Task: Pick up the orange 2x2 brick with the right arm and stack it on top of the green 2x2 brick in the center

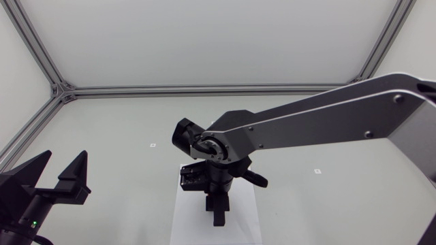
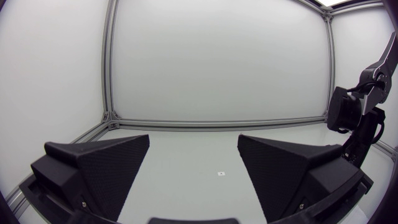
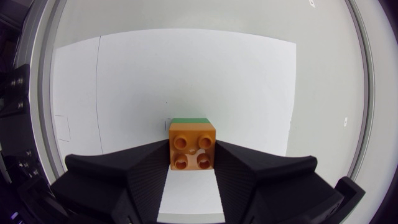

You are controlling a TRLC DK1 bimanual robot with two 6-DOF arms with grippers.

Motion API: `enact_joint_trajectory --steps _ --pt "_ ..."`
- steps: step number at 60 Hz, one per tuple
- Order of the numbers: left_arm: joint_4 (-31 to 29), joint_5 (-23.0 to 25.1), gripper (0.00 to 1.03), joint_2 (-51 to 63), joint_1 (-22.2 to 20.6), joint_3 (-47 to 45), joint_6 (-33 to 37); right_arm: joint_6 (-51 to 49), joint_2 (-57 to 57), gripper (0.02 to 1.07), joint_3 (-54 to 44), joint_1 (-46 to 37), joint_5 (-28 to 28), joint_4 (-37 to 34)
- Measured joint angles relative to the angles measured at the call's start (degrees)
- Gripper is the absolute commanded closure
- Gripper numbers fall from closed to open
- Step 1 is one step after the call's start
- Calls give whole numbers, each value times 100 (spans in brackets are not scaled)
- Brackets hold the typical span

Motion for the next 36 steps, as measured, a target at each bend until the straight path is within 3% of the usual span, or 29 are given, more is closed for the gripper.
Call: enact_joint_trajectory --steps 36 --pt "-2 0 4 0 0 0 0 -15 -98 63 -136 44 0 35"
